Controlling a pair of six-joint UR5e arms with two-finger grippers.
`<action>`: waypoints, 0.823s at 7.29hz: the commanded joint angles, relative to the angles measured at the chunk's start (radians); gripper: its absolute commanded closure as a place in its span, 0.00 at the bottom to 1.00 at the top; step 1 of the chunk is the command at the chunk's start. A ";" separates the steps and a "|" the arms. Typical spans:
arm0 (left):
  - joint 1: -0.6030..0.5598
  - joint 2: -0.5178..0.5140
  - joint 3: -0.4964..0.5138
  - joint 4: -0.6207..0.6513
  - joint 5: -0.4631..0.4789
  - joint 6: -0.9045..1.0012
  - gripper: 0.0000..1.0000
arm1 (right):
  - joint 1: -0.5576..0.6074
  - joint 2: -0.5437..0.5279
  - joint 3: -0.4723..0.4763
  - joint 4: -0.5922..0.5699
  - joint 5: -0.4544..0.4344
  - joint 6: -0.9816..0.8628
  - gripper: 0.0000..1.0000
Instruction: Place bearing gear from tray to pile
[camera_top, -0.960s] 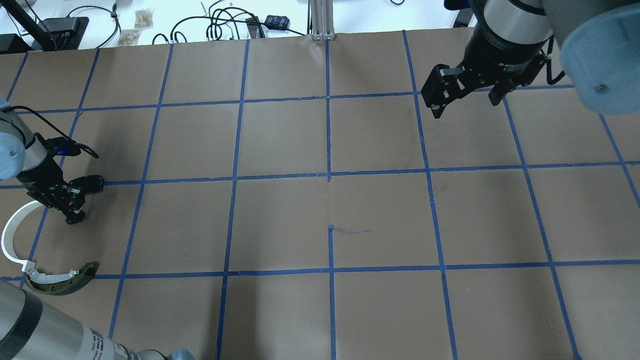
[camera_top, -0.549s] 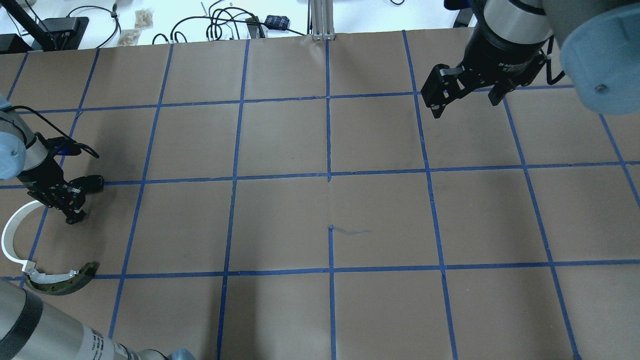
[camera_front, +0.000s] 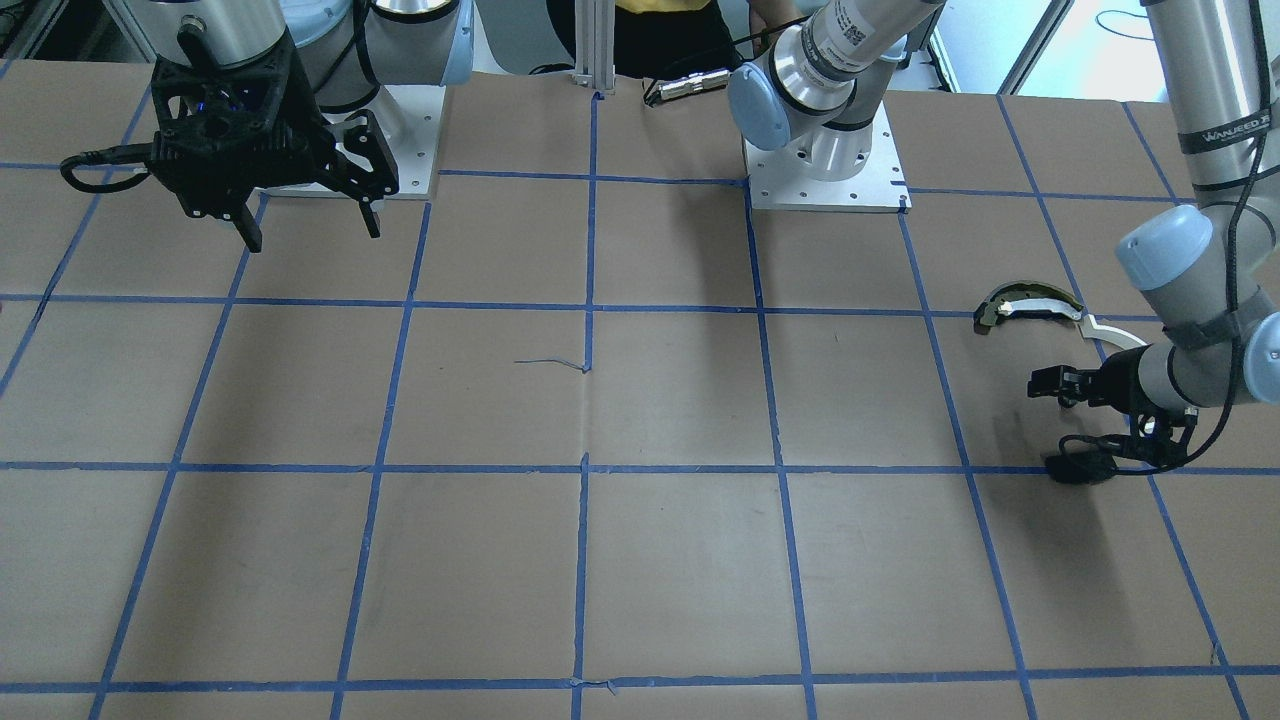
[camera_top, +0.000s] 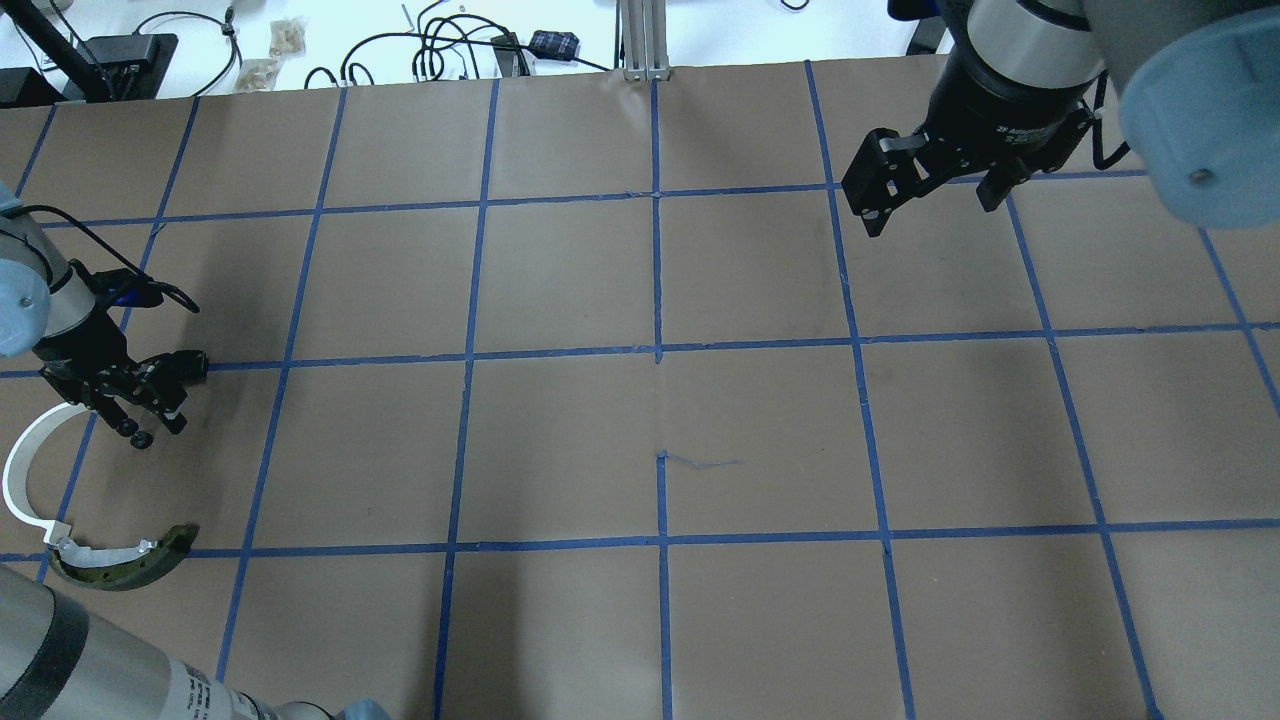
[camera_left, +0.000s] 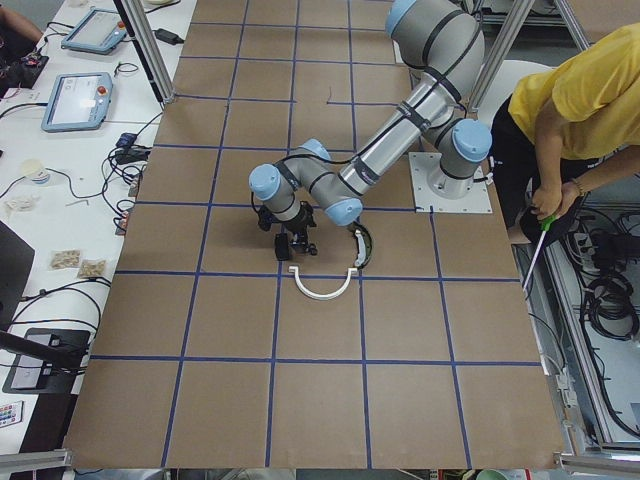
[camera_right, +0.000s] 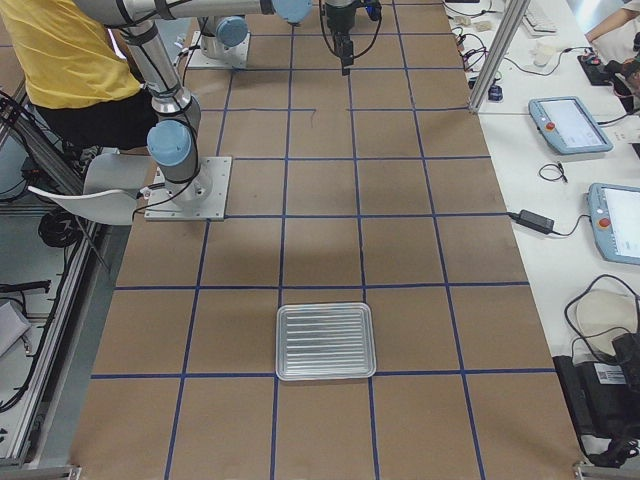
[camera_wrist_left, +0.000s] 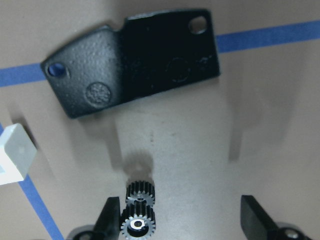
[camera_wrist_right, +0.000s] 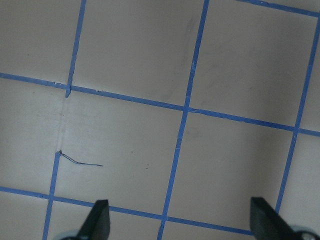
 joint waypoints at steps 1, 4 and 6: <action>0.008 0.002 -0.001 -0.035 -0.001 0.000 0.08 | 0.000 0.000 0.000 0.000 -0.002 0.001 0.00; 0.006 0.003 -0.001 -0.036 -0.001 -0.002 0.39 | 0.000 0.000 0.000 0.000 0.000 0.001 0.00; -0.003 0.011 0.016 -0.064 -0.001 -0.052 0.17 | 0.000 0.000 0.000 0.000 0.000 0.001 0.00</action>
